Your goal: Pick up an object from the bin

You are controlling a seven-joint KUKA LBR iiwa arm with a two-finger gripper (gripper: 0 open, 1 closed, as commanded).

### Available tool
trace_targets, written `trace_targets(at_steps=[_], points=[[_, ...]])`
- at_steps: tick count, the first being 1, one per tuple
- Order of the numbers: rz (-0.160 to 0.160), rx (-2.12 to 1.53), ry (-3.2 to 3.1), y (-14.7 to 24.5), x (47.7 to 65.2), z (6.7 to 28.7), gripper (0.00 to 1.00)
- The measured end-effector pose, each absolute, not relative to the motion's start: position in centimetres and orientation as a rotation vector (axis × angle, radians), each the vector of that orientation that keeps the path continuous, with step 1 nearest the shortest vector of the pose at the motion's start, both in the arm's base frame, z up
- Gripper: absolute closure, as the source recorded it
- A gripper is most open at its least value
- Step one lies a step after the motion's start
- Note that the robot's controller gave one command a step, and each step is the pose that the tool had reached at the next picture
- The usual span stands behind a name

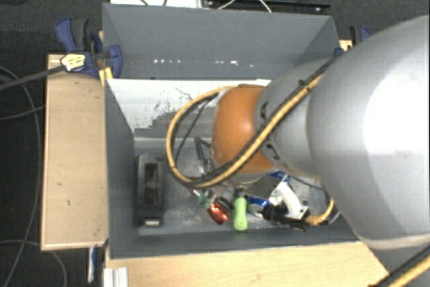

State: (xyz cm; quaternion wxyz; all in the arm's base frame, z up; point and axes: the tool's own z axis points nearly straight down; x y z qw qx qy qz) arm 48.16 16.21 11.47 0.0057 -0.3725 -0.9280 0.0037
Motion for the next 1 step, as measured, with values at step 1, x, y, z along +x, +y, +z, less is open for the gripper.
trace_targets(at_steps=[1], points=[[0.012,-1.165,-2.905,16.21,48.19,13.60,1.00]])
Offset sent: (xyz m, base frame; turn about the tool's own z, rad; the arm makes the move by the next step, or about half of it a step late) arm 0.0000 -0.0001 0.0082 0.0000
